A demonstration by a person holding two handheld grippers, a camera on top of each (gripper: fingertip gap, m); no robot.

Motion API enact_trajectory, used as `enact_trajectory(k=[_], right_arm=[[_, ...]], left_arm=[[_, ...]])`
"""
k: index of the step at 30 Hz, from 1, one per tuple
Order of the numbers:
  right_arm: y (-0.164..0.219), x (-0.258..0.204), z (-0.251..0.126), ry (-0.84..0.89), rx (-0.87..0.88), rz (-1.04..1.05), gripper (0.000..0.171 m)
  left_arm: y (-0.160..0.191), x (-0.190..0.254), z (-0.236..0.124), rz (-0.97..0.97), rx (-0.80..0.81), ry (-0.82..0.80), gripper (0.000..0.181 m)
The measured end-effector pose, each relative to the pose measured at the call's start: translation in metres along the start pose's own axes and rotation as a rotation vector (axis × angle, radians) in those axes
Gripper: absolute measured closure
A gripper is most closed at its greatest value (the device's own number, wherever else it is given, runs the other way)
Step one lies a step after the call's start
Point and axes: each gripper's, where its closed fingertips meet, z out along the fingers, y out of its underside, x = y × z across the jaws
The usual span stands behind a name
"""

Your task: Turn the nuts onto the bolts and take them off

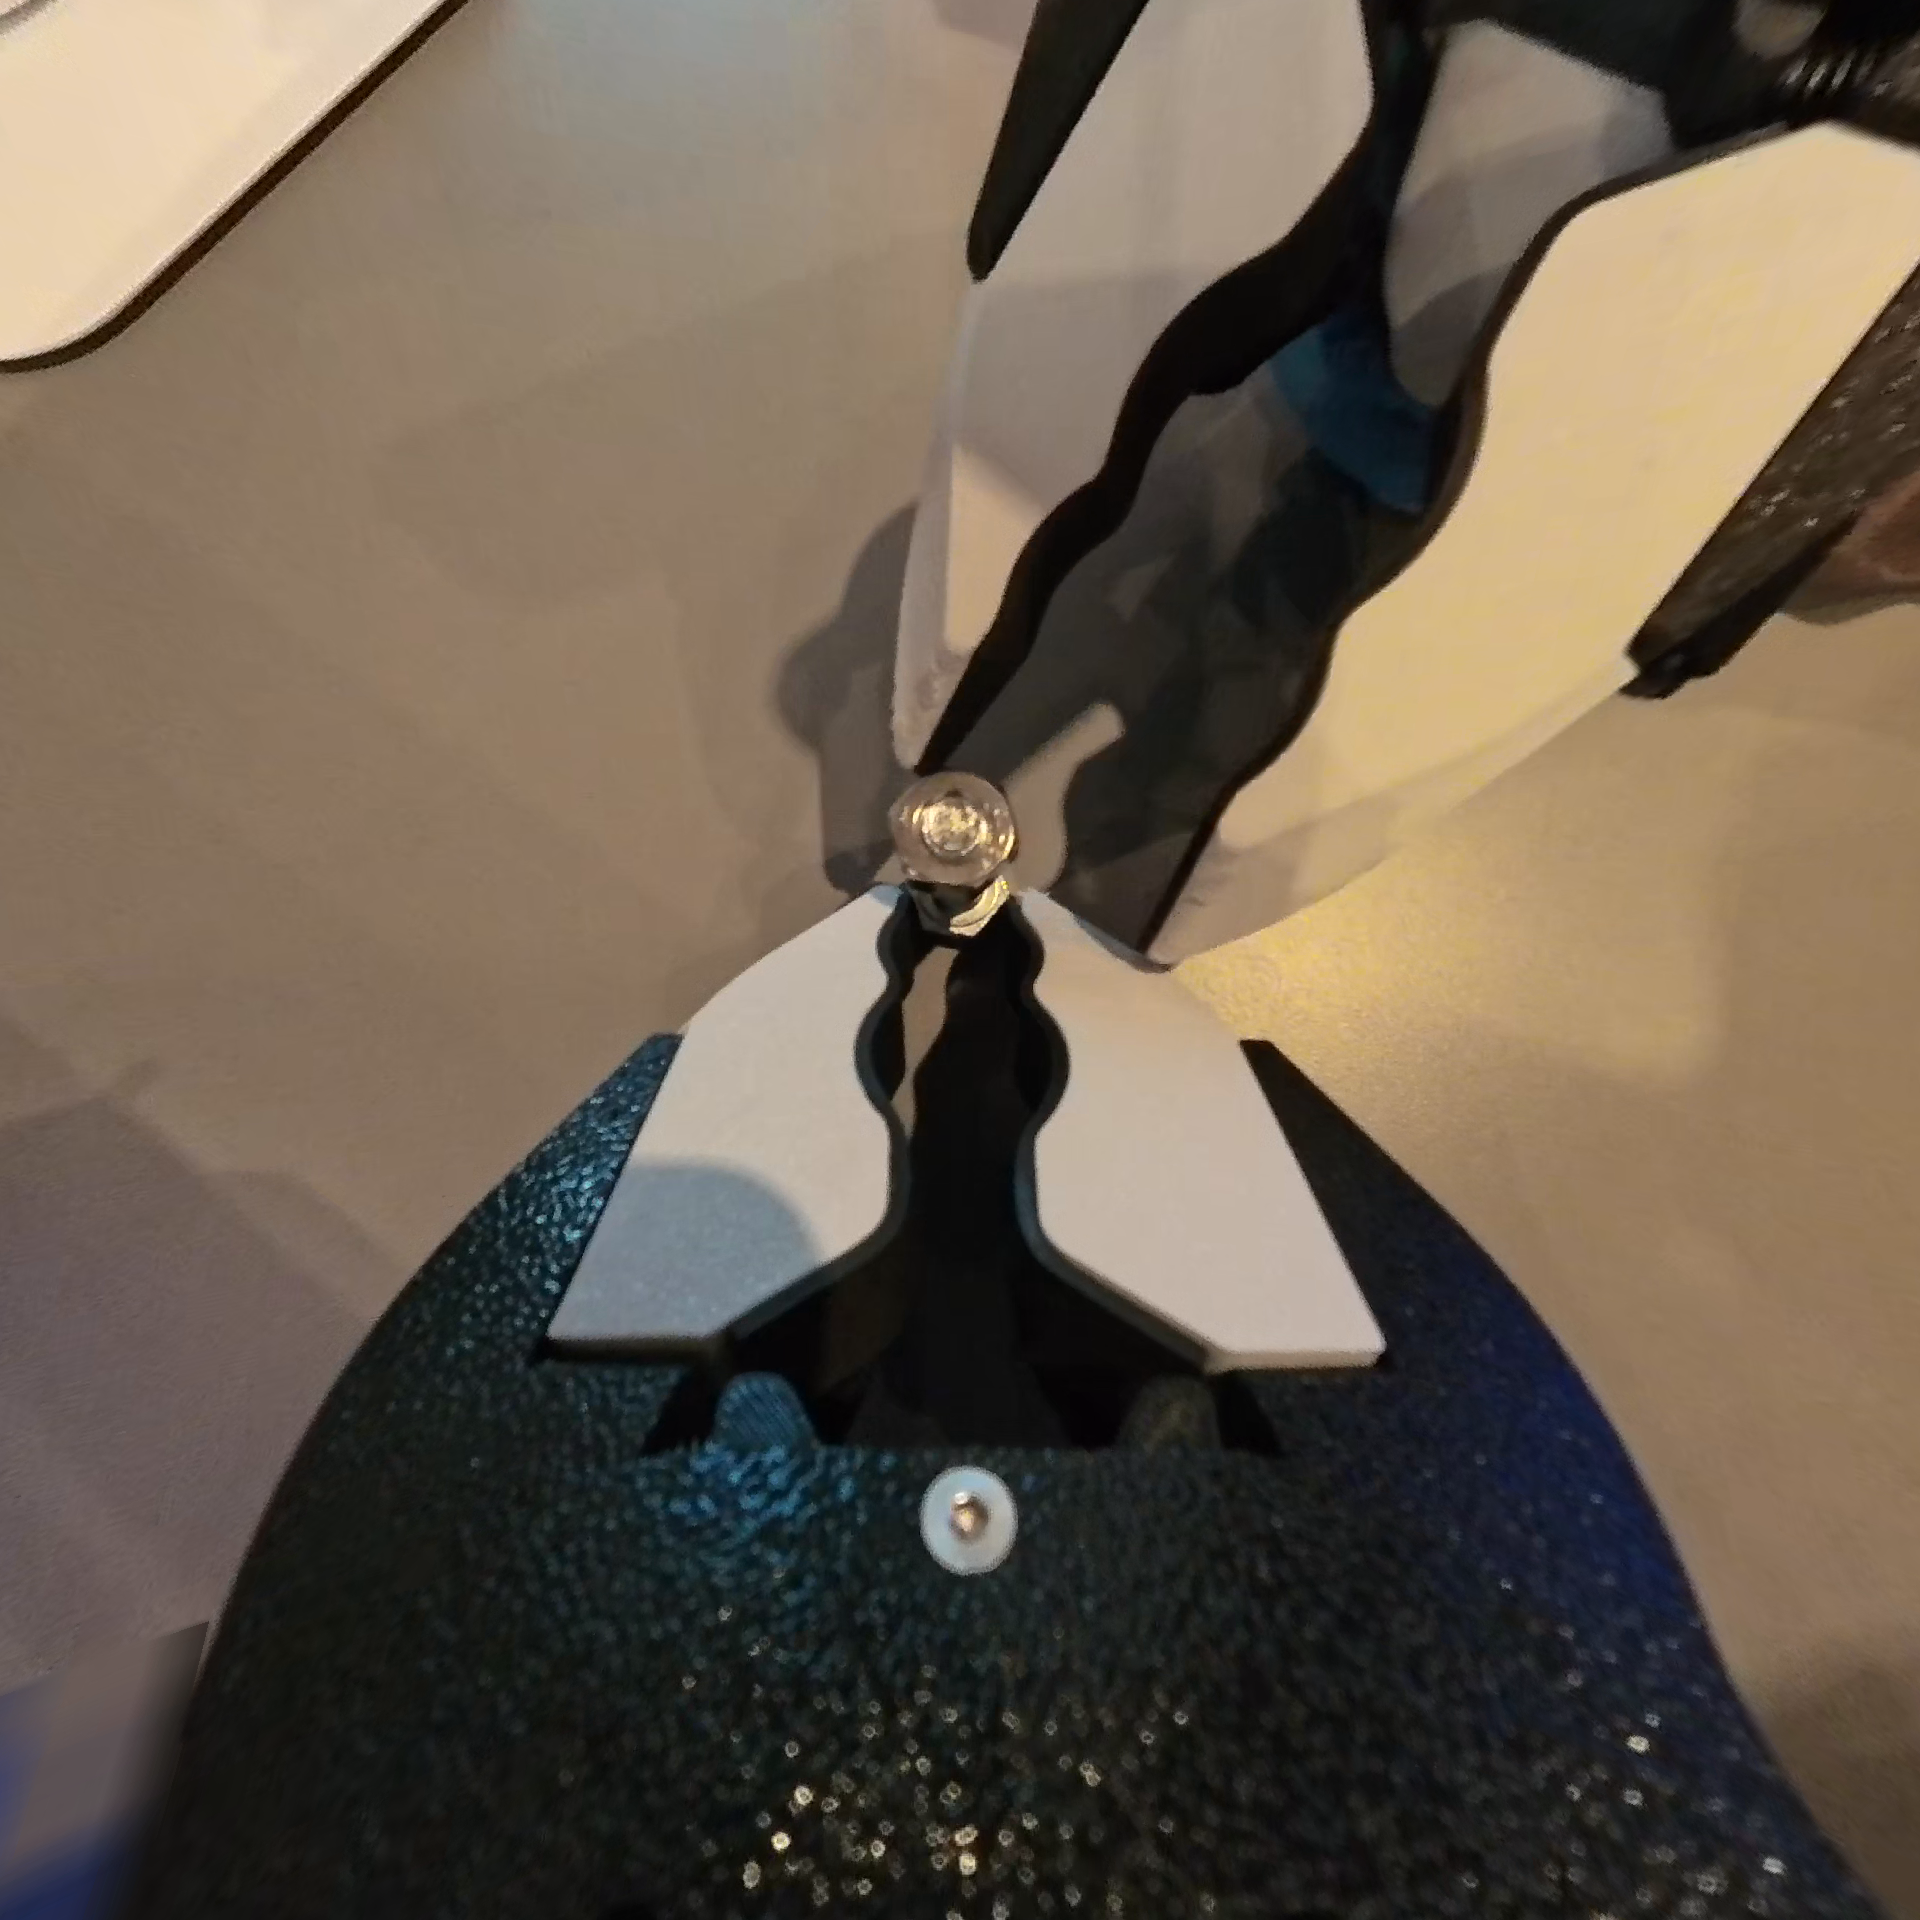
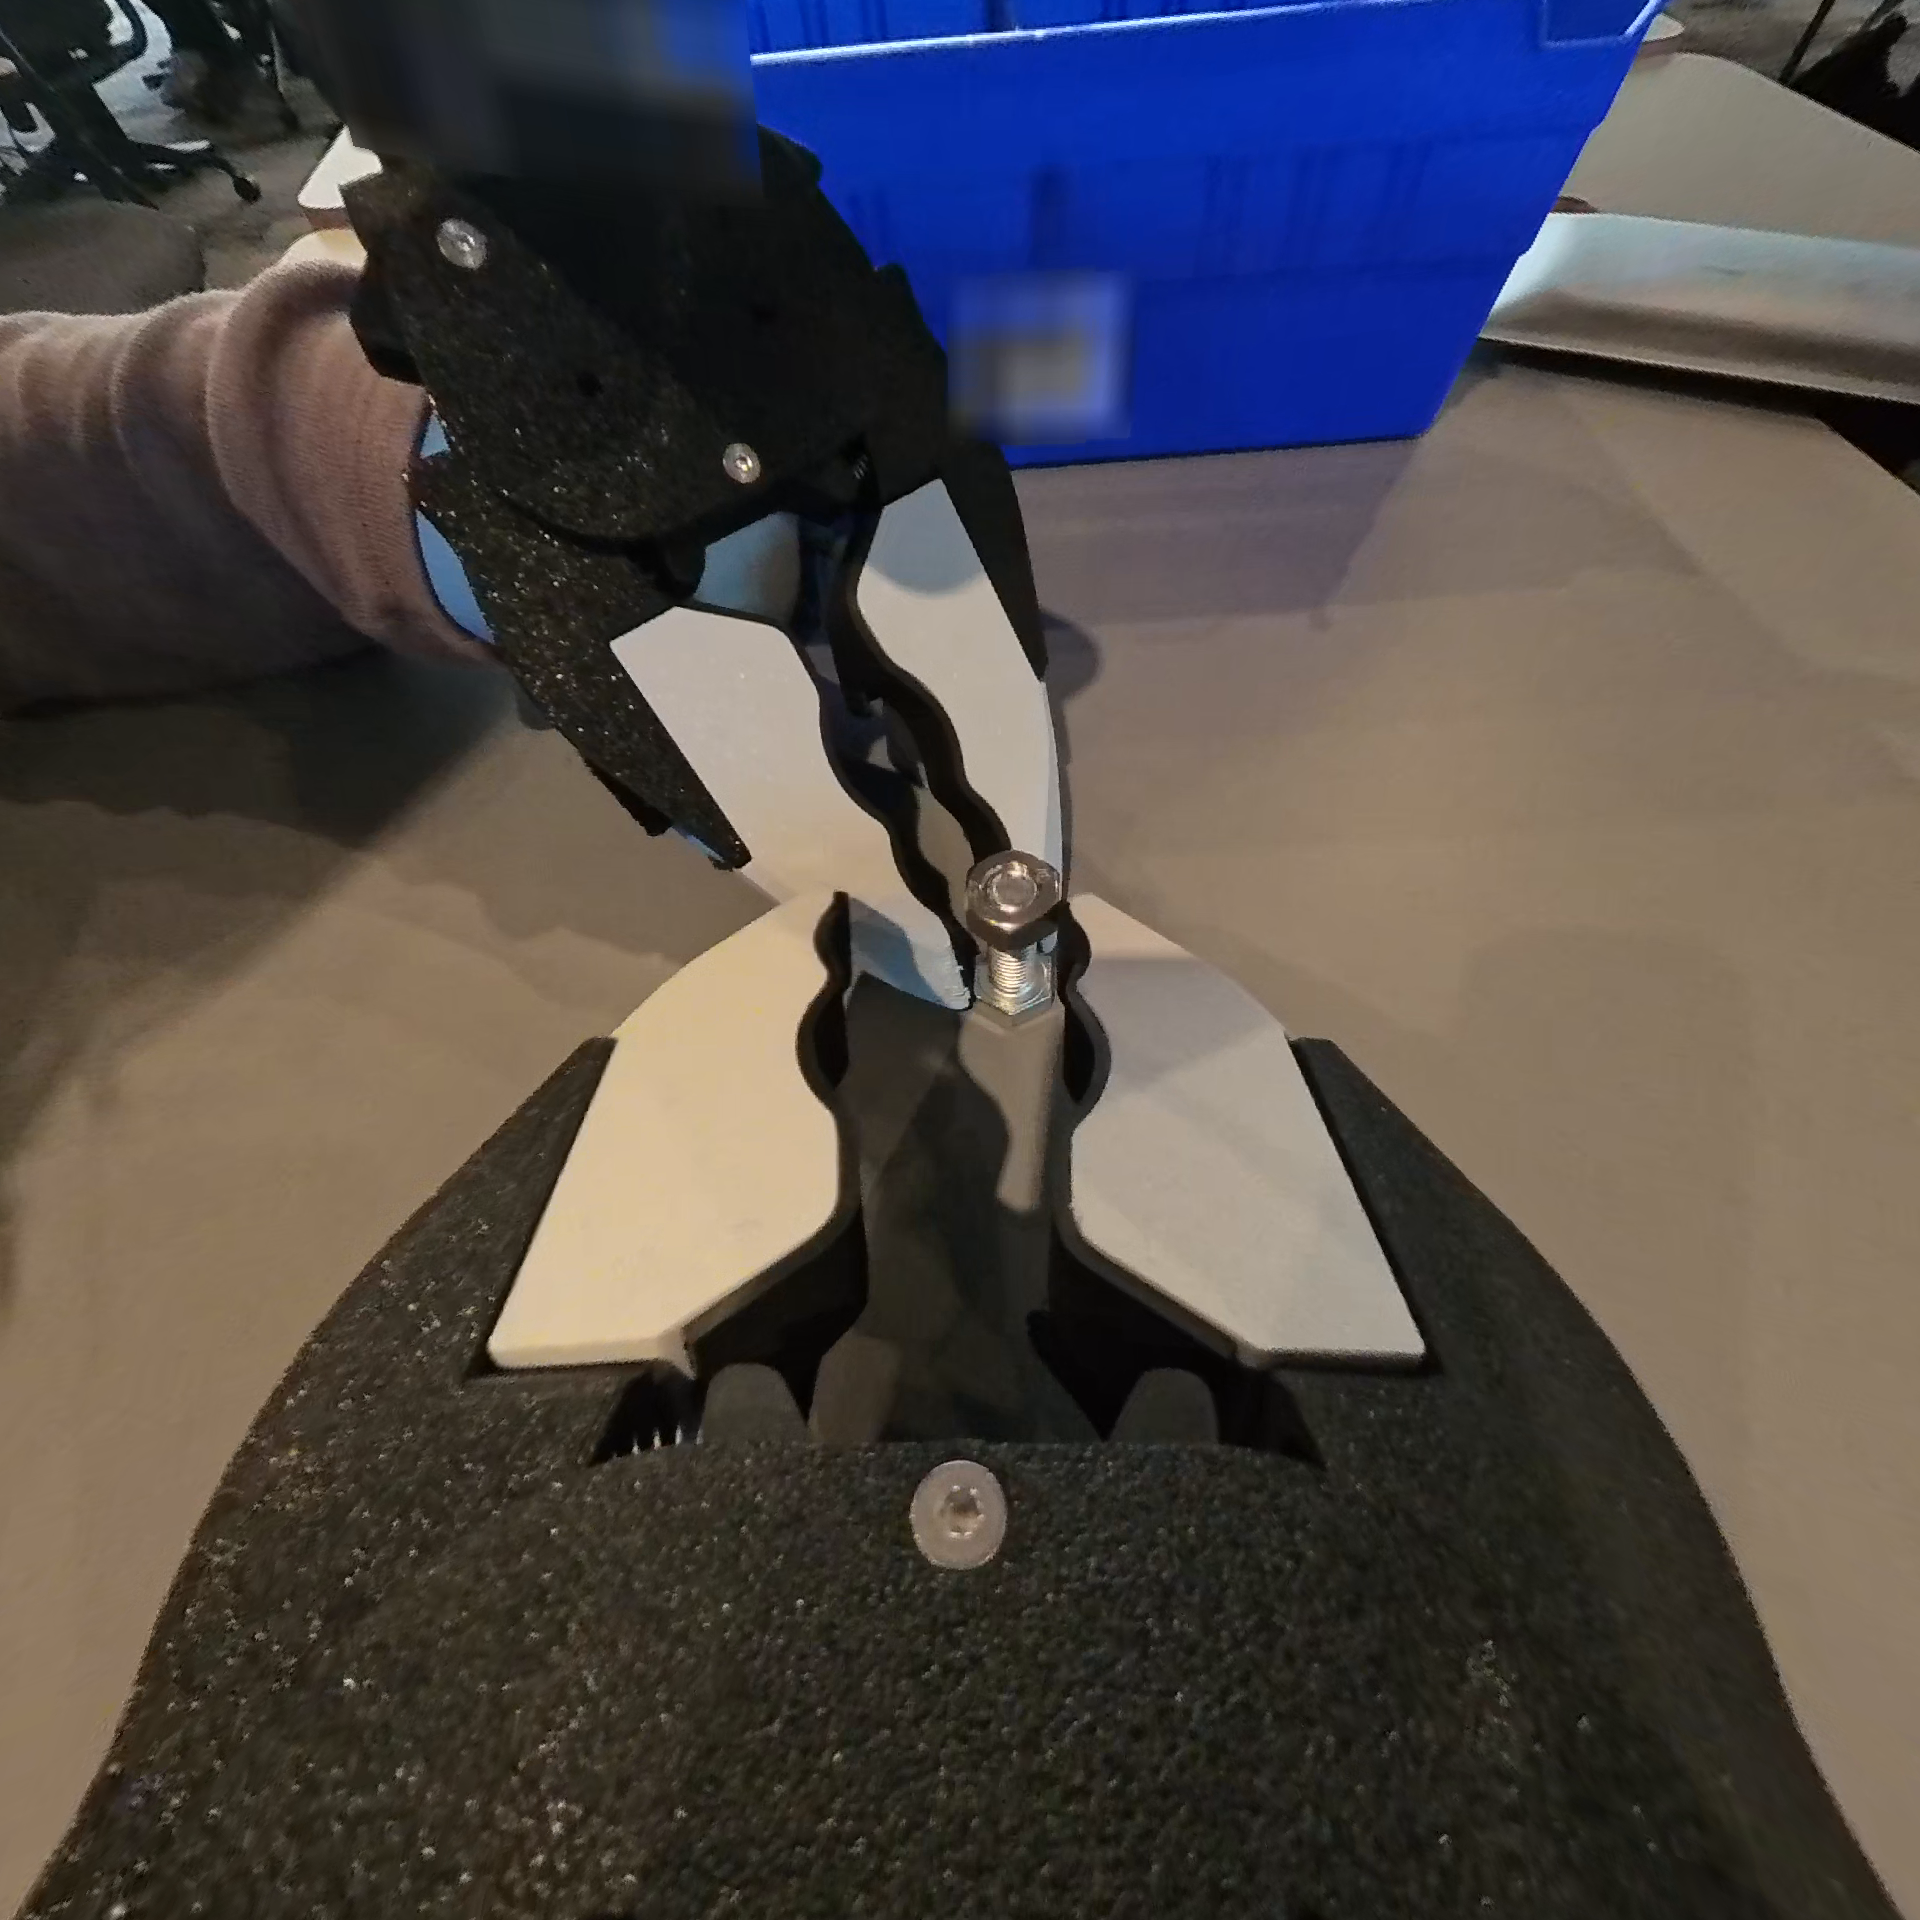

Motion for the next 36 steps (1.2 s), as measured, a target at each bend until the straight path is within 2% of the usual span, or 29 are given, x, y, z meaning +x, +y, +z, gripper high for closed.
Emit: enact_trajectory(k=[7, 8, 9, 10, 13, 17, 22, 25, 27, 29, 32, 36], right_arm=[[0.000, -0.005, -0.003, -0.063, 0.011, 0.040, 0.134], [0.000, -0.011, -0.005, -0.110, 0.013, 0.044, 0.139], [0.001, -0.020, -0.007, -0.189, 0.014, 0.051, 0.153], [0.001, -0.024, -0.008, -0.229, 0.011, 0.072, 0.154], [-0.004, -0.015, -0.010, -0.185, 0.049, 0.105, 0.142], [-0.007, 0.003, -0.010, -0.064, 0.079, 0.128, 0.138], [-0.002, 0.002, -0.004, -0.039, 0.025, 0.082, 0.137], [-0.001, -0.004, -0.005, -0.078, 0.019, 0.067, 0.138], [-0.001, -0.019, -0.008, -0.215, 0.025, 0.085, 0.156], [-0.001, -0.019, -0.009, -0.249, 0.022, 0.136, 0.146], [-0.008, -0.006, -0.012, -0.158, 0.087, 0.142, 0.142], [-0.005, 0.008, -0.009, -0.043, 0.066, 0.139, 0.150]], left_arm=[[0.000, 0.000, 0.000, 0.000, 0.003, 0.001, 0.165], [0.000, 0.000, 0.000, 0.000, 0.004, 0.001, 0.165], [0.000, 0.000, 0.000, 0.000, 0.002, 0.000, 0.165], [0.000, 0.000, 0.000, 0.000, 0.001, -0.001, 0.165], [0.000, 0.000, 0.000, 0.000, 0.000, -0.001, 0.165], [0.000, 0.000, 0.000, 0.000, 0.000, -0.001, 0.165], [0.000, 0.000, 0.000, -0.001, 0.000, -0.001, 0.165], [0.000, 0.000, 0.000, -0.001, 0.003, 0.000, 0.165], [0.000, 0.000, 0.000, 0.000, -0.002, 0.000, 0.165], [0.000, 0.000, 0.000, 0.000, 0.000, 0.000, 0.165], [0.000, 0.000, 0.000, 0.000, 0.000, 0.000, 0.165], [0.000, 0.001, 0.000, 0.000, 0.000, 0.000, 0.165]])
